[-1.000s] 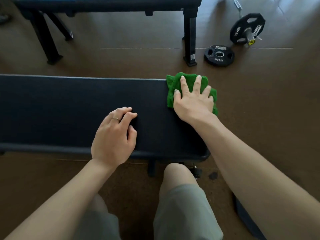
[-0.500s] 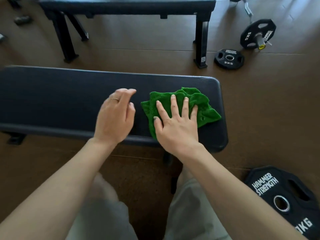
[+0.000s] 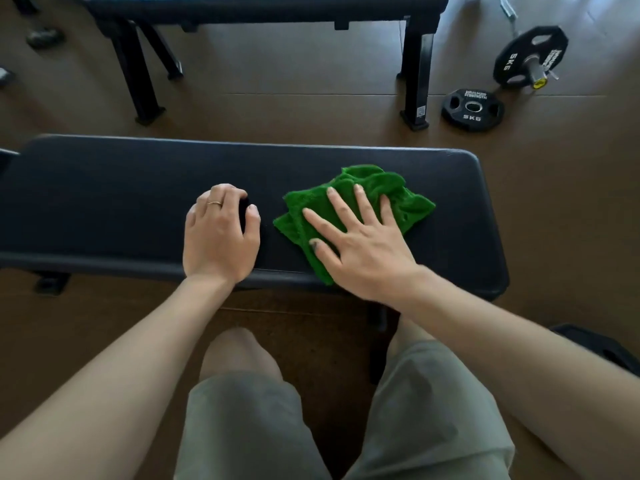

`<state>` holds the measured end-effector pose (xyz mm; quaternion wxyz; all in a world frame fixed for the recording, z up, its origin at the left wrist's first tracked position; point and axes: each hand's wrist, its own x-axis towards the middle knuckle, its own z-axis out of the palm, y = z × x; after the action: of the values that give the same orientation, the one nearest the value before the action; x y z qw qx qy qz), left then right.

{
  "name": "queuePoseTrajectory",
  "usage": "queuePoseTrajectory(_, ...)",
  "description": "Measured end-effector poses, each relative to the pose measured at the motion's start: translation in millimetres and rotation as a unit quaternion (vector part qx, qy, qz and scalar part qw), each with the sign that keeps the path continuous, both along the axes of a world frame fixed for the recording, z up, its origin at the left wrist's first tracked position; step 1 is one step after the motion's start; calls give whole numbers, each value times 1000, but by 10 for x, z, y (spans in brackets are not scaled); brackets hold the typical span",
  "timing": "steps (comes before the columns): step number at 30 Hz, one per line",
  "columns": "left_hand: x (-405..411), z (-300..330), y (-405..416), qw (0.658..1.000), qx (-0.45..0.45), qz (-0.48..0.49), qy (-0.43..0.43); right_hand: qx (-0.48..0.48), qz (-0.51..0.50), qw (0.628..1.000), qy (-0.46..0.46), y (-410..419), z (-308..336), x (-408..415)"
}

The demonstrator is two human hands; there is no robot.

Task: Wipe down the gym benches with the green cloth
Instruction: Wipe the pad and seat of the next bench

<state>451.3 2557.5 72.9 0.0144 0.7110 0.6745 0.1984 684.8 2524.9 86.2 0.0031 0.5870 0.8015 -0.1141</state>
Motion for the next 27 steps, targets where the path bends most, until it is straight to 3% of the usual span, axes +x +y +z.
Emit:
queuePoseTrajectory(5,-26,-16,11,1000,4,-2,-12,-13,14,1000,-23,503,0,-246)
queuePoseTrajectory(12,-14,-29,-1,1000,12,4,-14,1,97,995,-27,-303,42,18)
queuePoseTrajectory(22,-27,-50,5,999,21,6,-35,25,140,988,-66,82,4,-416)
queuePoseTrajectory(27,-36,-78,-2,999,27,6,-38,44,161,984,-61,-196,-15,129)
